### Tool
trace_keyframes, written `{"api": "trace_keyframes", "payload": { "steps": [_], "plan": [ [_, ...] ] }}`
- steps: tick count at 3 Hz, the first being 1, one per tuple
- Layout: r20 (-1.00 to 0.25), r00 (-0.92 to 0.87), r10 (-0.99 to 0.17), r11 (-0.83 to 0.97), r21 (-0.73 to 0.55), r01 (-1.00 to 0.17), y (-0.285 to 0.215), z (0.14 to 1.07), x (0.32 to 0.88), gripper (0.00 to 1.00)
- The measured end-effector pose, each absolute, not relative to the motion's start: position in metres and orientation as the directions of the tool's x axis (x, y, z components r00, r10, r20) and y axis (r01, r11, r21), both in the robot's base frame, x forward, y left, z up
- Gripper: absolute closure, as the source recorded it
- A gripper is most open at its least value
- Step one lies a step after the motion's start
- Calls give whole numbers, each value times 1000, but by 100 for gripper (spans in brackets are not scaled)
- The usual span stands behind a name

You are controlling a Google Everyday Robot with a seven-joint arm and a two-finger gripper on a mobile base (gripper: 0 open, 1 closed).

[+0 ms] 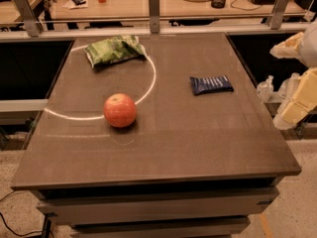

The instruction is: Pick apple

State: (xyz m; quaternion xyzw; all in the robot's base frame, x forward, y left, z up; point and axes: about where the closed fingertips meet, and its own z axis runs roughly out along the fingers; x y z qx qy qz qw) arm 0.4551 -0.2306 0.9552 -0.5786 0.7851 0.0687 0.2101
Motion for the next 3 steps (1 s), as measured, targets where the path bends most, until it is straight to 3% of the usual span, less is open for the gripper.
{"api": "trace_keyframes", "payload": {
  "steps": [1,3],
  "plan": [
    [-591,-142,-794,258,-115,-959,-222,944,457,0],
    [-877,49,-478,131,-126,-983,-139,953,437,0]
  ]
}}
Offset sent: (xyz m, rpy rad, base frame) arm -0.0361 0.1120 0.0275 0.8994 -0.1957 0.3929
